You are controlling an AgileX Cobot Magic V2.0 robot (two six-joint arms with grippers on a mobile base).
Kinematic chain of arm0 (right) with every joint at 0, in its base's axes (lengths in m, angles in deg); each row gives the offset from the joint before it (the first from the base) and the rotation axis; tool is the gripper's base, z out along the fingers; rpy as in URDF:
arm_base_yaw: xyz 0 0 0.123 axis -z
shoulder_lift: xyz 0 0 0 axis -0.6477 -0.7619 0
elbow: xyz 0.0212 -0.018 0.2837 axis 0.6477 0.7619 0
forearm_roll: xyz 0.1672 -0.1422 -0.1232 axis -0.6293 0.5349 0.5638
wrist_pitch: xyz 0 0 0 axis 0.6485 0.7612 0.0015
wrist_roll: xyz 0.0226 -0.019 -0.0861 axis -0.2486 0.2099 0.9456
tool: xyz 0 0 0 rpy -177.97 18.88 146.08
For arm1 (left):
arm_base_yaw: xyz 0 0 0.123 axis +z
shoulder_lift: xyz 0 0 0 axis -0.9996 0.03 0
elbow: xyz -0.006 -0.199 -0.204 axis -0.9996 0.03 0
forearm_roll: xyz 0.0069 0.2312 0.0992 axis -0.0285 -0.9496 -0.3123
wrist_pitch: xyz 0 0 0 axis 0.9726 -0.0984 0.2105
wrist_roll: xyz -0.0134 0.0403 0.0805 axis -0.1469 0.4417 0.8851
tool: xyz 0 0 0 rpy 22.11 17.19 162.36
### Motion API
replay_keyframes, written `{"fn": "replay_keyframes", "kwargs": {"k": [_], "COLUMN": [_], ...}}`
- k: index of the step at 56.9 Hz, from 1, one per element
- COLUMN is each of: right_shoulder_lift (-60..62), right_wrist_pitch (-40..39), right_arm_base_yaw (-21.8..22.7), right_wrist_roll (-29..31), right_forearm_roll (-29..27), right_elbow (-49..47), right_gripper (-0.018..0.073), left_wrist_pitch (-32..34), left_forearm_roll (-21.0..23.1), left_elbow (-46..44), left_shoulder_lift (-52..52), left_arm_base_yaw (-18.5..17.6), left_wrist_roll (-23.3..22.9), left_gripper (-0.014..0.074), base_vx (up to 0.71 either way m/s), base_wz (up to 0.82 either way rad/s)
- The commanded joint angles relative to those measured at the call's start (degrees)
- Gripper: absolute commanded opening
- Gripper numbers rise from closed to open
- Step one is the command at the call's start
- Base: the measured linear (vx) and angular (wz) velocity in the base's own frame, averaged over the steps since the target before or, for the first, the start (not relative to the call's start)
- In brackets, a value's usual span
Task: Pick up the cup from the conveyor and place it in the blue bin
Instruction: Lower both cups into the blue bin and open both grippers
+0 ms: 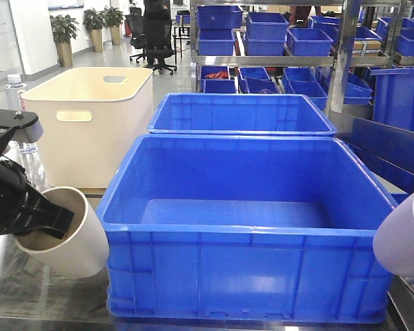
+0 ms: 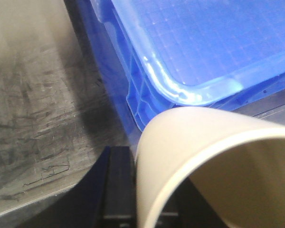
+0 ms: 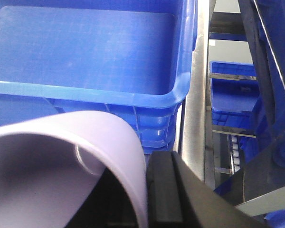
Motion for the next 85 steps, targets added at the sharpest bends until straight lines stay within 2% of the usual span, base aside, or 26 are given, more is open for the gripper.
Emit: {"fn": "replay_keyframes", "kwargs": {"k": [1, 6, 9, 17, 20, 26, 32, 42, 49, 55, 63, 70, 74, 78, 79, 80, 85], "right_shoulder_lift": [0.9, 0.6, 0.2, -4.3, -7.3, -15.3, -23.0, -32.6, -36.4, -37.6, -37.6, -36.4, -35.2, -33.4, -32.7, -32.2, -28.6], "right_wrist_pitch": [-5.1, -8.0, -10.6, -13.6, -13.7, -14.3, -13.4, -15.1, -15.9, -15.0, -15.2, -15.0, -14.6, -13.5, -12.8, -12.4, -8.2], "right_arm_base_yaw": [0.2, 0.2, 0.2, 0.2, 0.2, 0.2, 0.2, 0.2, 0.2, 0.2, 0.2, 0.2, 0.2, 0.2, 0.2, 0.2, 0.2], "right_wrist_roll": [0.4, 1.3, 3.4, 15.9, 20.6, 24.3, 24.4, 24.5, 26.9, 28.4, 28.3, 28.3, 28.1, 26.3, 25.4, 24.4, 20.3], "right_forearm_roll": [-0.1, -0.2, -1.1, -9.4, -13.1, -18.2, -18.7, -21.3, -23.5, -23.9, -23.9, -23.9, -23.9, -22.8, -22.1, -21.6, -16.9], "right_elbow": [-1.5, -1.6, -1.8, -5.9, -8.4, -14.4, -21.9, -27.5, -27.7, -27.7, -27.7, -27.7, -27.7, -27.7, -27.7, -27.7, -27.7], "right_gripper": [-0.0009, -0.0009, -0.0009, -0.0009, -0.0009, -0.0009, -0.0009, 0.0013, 0.0113, 0.0252, 0.046, 0.0557, 0.0544, 0.0457, 0.0402, 0.0386, 0.0114], "left_wrist_pitch": [5.5, 7.8, 9.2, 13.3, 13.6, 13.4, 12.3, 17.8, 17.9, 17.7, 17.5, 16.6, 15.1, 12.4, 11.6, 10.9, 8.4], "left_forearm_roll": [1.6, 2.9, 5.3, 15.9, 18.1, 18.2, 16.5, 16.6, 17.8, 19.7, 19.7, 19.7, 19.7, 19.5, 19.3, 19.0, 16.5], "left_elbow": [-1.9, -2.1, -2.8, -7.7, -11.3, -17.9, -23.8, -26.7, -26.7, -26.6, -26.6, -26.7, -26.7, -26.7, -26.7, -26.7, -26.6], "left_shoulder_lift": [-1.8, -1.8, -1.8, 0.2, 2.2, 7.9, 13.4, 20.3, 23.5, 24.7, 25.0, 24.2, 23.0, 21.0, 20.3, 19.6, 16.0], "left_arm_base_yaw": [-0.2, -0.2, -0.2, -0.5, -1.5, -3.9, -4.8, -4.8, -4.8, -4.8, -4.8, -4.8, -4.8, -4.8, -4.8, -4.8, -4.8], "left_wrist_roll": [-0.1, 1.4, 3.6, 13.0, 16.4, 19.5, 17.6, 17.2, 17.3, 19.5, 19.7, 19.6, 19.3, 19.3, 19.3, 19.3, 19.2], "left_gripper": [-0.0008, -0.0008, -0.0008, -0.0006, -0.0006, -0.0005, -0.0002, 0.0011, 0.0079, 0.0196, 0.0385, 0.0493, 0.0496, 0.0443, 0.0412, 0.0374, 0.0144], "base_vx": [0.0, 0.0, 0.0, 0.0, 0.0, 0.0, 0.0, 0.0, 0.0, 0.0, 0.0, 0.0, 0.0, 0.0, 0.0, 0.0, 0.0], "base_wz": [0.0, 0.0, 0.0, 0.0, 0.0, 0.0, 0.0, 0.0, 0.0, 0.0, 0.0, 0.0, 0.0, 0.0, 0.0, 0.0, 0.0]}}
